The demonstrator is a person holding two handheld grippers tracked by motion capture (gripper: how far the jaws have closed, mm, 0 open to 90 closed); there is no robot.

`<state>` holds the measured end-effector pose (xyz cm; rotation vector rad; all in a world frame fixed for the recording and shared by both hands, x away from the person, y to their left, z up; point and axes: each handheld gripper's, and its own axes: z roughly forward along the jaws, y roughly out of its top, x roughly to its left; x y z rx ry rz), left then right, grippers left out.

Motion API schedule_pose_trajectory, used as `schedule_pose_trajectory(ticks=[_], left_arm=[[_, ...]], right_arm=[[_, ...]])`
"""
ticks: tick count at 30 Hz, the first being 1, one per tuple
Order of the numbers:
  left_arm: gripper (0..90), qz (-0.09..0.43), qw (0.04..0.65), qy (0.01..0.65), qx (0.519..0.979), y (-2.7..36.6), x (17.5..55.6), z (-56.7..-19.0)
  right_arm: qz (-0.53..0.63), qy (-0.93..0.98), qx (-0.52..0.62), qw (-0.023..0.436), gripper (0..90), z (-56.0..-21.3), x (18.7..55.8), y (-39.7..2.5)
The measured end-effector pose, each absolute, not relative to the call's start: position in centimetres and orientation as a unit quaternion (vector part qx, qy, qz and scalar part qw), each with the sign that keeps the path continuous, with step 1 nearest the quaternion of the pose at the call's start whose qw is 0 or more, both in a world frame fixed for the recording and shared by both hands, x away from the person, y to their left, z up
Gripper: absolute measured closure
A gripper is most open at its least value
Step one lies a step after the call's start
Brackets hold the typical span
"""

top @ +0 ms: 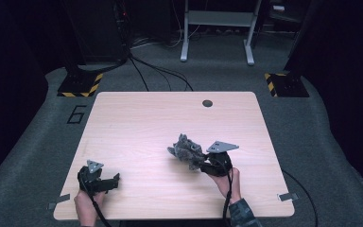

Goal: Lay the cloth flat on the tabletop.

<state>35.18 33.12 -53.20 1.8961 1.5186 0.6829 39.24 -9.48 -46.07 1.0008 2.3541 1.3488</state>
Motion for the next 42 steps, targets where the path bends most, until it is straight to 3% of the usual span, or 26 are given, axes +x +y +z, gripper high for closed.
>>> schedule_pose_trajectory(ticks=[7, 9, 13, 16, 24, 28, 32, 33, 38, 42], left_arm=[[2.1, 0.260, 0.302, 0.570, 0.718, 33.1, 35.1, -53.1], [2.1, 0.270, 0.298, 0.567, 0.719, 32.9, 35.0, -53.1], [2.2, 0.299, 0.289, 0.554, 0.721, 32.4, 34.7, -53.1], [2.3, 0.288, 0.292, 0.562, 0.718, 32.6, 34.8, -53.1], [2.4, 0.255, 0.273, 0.590, 0.716, 32.4, 36.3, -52.6], [11.8, 0.249, 0.269, 0.590, 0.720, 31.6, 37.3, -51.8], [12.1, 0.227, 0.308, 0.574, 0.724, 30.2, 38.3, -51.0], [12.0, 0.201, 0.346, 0.556, 0.729, 29.3, 38.8, -50.3], [14.4, 0.139, 0.425, 0.498, 0.743, 26.6, 39.8, -48.8], [17.4, 0.106, 0.450, 0.451, 0.763, 23.5, 40.6, -47.8]], right_arm=[[0.452, 0.820, 0.333, 0.113, 66.7, -47.9, 39.3, -7.6], [0.438, 0.828, 0.335, 0.107, 57.4, -48.5, 39.5, -7.2], [0.431, 0.826, 0.350, 0.099, 29.5, -48.9, 39.7, -7.5], [0.449, 0.816, 0.347, 0.104, 24.1, -47.9, 39.3, -8.5], [0.450, 0.810, 0.352, 0.134, 35.4, -44.0, 39.7, -8.9], [0.440, 0.821, 0.337, 0.134, 39.1, -43.0, 40.0, -7.5], [0.413, 0.838, 0.331, 0.132, 45.7, -42.9, 41.0, -5.9], [0.408, 0.840, 0.331, 0.133, 48.3, -42.9, 41.2, -5.6], [0.381, 0.859, 0.323, 0.113, 54.0, -43.1, 42.2, -4.6], [0.362, 0.869, 0.321, 0.108, 61.0, -43.6, 42.7, -4.0]])
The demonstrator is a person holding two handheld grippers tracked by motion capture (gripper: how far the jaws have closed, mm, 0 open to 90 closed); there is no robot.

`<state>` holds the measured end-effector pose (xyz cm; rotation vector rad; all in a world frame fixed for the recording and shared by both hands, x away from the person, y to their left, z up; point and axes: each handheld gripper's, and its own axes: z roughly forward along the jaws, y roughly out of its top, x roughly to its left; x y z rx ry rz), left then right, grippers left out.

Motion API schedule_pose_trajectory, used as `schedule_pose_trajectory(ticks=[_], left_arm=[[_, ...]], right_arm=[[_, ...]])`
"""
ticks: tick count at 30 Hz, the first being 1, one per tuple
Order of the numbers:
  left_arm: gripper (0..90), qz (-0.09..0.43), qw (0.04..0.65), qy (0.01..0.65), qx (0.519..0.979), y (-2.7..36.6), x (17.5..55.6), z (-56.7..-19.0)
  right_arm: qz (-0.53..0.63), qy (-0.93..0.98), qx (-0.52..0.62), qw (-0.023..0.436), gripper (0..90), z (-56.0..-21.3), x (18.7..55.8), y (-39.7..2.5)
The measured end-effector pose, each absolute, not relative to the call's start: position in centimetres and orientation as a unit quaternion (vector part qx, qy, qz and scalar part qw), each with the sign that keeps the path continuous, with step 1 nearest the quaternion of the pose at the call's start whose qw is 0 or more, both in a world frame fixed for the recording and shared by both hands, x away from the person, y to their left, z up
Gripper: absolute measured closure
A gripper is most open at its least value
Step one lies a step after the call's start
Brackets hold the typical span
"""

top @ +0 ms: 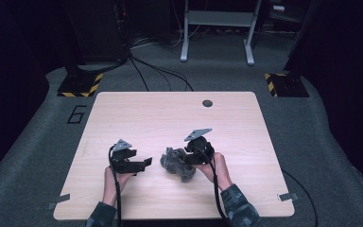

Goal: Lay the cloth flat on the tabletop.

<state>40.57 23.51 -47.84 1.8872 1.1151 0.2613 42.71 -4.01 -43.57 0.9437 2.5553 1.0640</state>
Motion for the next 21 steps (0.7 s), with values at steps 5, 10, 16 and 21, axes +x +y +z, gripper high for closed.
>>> schedule_pose_trajectory(ticks=[5, 10, 16, 21], left_arm=[[25.7, 0.085, 0.451, 0.442, 0.771, 20.1, 41.7, -48.4], [42.8, 0.047, 0.462, 0.427, 0.776, 18.2, 42.0, -49.5], [82.6, 0.041, 0.455, 0.413, 0.788, 17.7, 41.7, -50.3], [84.0, 0.048, 0.456, 0.412, 0.788, 18.5, 41.3, -50.3]], right_arm=[[0.349, 0.872, 0.327, 0.108, 75.0, -43.9, 43.1, -3.7], [0.347, 0.872, 0.328, 0.108, 82.7, -44.4, 43.1, -3.8], [0.347, 0.866, 0.337, 0.125, 87.7, -44.5, 42.9, -4.1], [0.354, 0.857, 0.347, 0.143, 88.1, -44.3, 42.6, -5.1]])
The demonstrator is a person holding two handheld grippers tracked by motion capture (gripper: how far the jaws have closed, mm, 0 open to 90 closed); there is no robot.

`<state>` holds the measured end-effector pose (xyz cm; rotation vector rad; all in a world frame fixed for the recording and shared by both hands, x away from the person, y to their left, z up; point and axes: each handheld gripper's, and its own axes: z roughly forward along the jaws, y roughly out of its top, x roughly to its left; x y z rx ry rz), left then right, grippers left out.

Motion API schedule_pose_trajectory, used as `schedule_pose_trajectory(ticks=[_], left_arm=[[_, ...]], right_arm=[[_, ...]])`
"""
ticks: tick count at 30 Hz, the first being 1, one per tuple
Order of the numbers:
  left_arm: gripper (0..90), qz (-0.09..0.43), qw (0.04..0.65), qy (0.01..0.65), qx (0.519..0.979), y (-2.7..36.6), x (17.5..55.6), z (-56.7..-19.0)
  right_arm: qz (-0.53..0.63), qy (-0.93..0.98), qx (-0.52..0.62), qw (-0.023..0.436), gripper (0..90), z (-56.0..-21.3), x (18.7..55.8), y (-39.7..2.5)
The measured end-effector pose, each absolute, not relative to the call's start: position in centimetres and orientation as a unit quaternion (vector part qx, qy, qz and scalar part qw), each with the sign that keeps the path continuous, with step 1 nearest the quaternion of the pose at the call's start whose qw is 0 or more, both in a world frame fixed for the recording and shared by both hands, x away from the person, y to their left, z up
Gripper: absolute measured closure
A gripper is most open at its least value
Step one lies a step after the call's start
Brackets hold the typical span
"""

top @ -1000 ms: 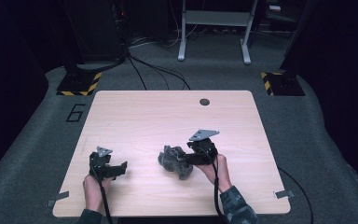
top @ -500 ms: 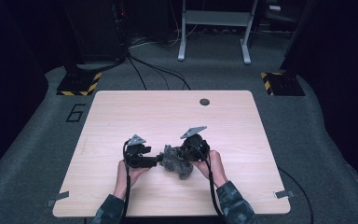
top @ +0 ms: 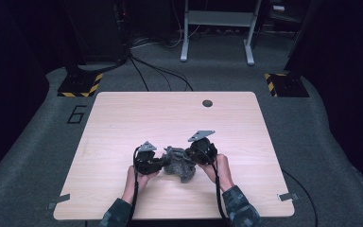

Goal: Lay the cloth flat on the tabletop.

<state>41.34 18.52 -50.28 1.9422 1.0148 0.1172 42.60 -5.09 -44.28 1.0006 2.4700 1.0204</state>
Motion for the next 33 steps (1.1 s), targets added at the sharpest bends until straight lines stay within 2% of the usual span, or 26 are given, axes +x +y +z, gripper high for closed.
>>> schedule_pose_trajectory(ticks=[8, 13, 14, 15, 16, 19, 21, 26, 28, 29, 30, 31, 33], left_arm=[[84.2, 0.042, 0.448, 0.423, 0.787, 20.1, 40.5, -50.9], [81.6, 0.030, 0.444, 0.421, 0.790, 20.9, 40.0, -51.5], [77.7, 0.030, 0.444, 0.419, 0.792, 21.0, 40.0, -51.5], [69.1, 0.027, 0.444, 0.420, 0.791, 21.1, 40.0, -51.4], [58.4, 0.031, 0.442, 0.422, 0.791, 21.2, 40.0, -51.3], [40.9, 0.039, 0.449, 0.424, 0.786, 21.3, 40.2, -50.4], [35.9, 0.042, 0.457, 0.416, 0.785, 21.2, 40.3, -49.8], [30.8, 0.074, 0.459, 0.392, 0.794, 19.6, 40.7, -47.7], [30.9, 0.080, 0.458, 0.386, 0.797, 18.9, 41.1, -47.5], [33.8, 0.089, 0.454, 0.383, 0.800, 18.4, 41.4, -47.4], [43.6, 0.090, 0.453, 0.386, 0.799, 18.1, 41.4, -47.5], [57.2, 0.086, 0.455, 0.380, 0.801, 17.7, 41.5, -47.8], [73.7, 0.092, 0.453, 0.382, 0.800, 17.6, 41.4, -48.2]], right_arm=[[0.349, 0.849, 0.360, 0.167, 88.1, -44.2, 41.9, -7.3], [0.342, 0.848, 0.372, 0.159, 87.7, -45.1, 41.7, -8.7], [0.339, 0.850, 0.373, 0.153, 86.8, -45.3, 41.6, -8.8], [0.336, 0.852, 0.371, 0.150, 83.2, -45.5, 41.6, -9.0], [0.333, 0.854, 0.373, 0.147, 77.1, -45.6, 41.6, -9.0], [0.342, 0.855, 0.365, 0.135, 65.3, -45.4, 41.9, -9.6], [0.352, 0.853, 0.364, 0.125, 58.7, -44.9, 42.2, -9.9], [0.363, 0.842, 0.374, 0.136, 54.0, -44.1, 43.4, -10.3], [0.365, 0.837, 0.384, 0.137, 53.0, -44.3, 44.1, -10.6], [0.367, 0.834, 0.387, 0.140, 53.3, -44.5, 44.5, -10.7], [0.369, 0.831, 0.394, 0.136, 53.3, -44.8, 44.9, -10.9], [0.370, 0.829, 0.398, 0.134, 54.6, -44.9, 45.1, -11.0], [0.372, 0.824, 0.407, 0.128, 56.9, -45.3, 45.5, -11.1]])
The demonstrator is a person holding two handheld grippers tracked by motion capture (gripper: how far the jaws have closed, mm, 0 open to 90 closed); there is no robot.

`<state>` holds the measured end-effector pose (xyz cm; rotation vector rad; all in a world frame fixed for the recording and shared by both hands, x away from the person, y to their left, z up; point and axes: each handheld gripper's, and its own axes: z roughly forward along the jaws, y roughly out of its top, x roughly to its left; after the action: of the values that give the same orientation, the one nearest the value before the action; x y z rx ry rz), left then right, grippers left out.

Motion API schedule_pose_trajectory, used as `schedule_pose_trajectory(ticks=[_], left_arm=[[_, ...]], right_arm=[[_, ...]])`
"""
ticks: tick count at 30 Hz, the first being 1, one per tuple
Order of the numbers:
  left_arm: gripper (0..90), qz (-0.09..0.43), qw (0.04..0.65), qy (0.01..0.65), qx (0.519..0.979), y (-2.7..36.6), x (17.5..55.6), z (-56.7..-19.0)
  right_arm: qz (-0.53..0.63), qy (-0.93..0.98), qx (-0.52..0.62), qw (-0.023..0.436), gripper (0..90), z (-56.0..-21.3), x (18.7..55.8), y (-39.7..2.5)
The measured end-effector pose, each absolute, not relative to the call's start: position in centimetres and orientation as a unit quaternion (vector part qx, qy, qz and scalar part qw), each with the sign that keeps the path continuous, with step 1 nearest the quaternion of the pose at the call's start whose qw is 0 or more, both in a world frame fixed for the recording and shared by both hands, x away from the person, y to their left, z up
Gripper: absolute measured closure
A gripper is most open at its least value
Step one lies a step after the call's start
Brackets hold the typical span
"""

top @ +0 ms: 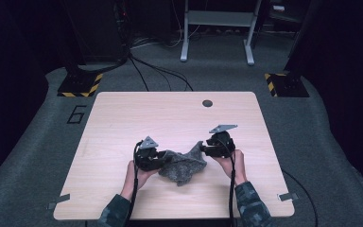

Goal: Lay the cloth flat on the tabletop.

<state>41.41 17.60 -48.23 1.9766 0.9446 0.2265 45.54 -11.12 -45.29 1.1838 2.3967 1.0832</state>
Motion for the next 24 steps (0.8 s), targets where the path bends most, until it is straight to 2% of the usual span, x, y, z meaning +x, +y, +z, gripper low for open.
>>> schedule_pose_trajectory(ticks=[2, 4, 8, 11, 18, 21, 24], left_arm=[[82.5, 0.095, 0.457, 0.392, 0.793, 18.2, 41.1, -48.7], [85.7, 0.095, 0.461, 0.400, 0.786, 19.1, 41.0, -48.8], [86.1, 0.094, 0.476, 0.418, 0.768, 21.1, 40.9, -48.9], [85.6, 0.082, 0.480, 0.411, 0.771, 21.8, 40.9, -48.9], [82.3, 0.084, 0.480, 0.400, 0.776, 21.3, 40.7, -48.8], [83.5, 0.086, 0.478, 0.396, 0.780, 21.6, 40.7, -48.7], [85.4, 0.083, 0.479, 0.400, 0.777, 21.7, 40.6, -48.7]], right_arm=[[0.374, 0.823, 0.404, 0.137, 59.8, -45.5, 45.9, -11.5], [0.374, 0.821, 0.407, 0.141, 60.5, -45.7, 46.1, -11.8], [0.378, 0.815, 0.415, 0.144, 60.6, -45.8, 46.5, -12.3], [0.389, 0.809, 0.419, 0.135, 59.5, -45.7, 47.2, -11.9], [0.374, 0.834, 0.390, 0.117, 53.4, -46.7, 50.3, -7.8], [0.349, 0.848, 0.382, 0.112, 54.1, -47.8, 51.2, -6.6], [0.330, 0.858, 0.377, 0.112, 61.7, -48.8, 51.6, -5.9]])
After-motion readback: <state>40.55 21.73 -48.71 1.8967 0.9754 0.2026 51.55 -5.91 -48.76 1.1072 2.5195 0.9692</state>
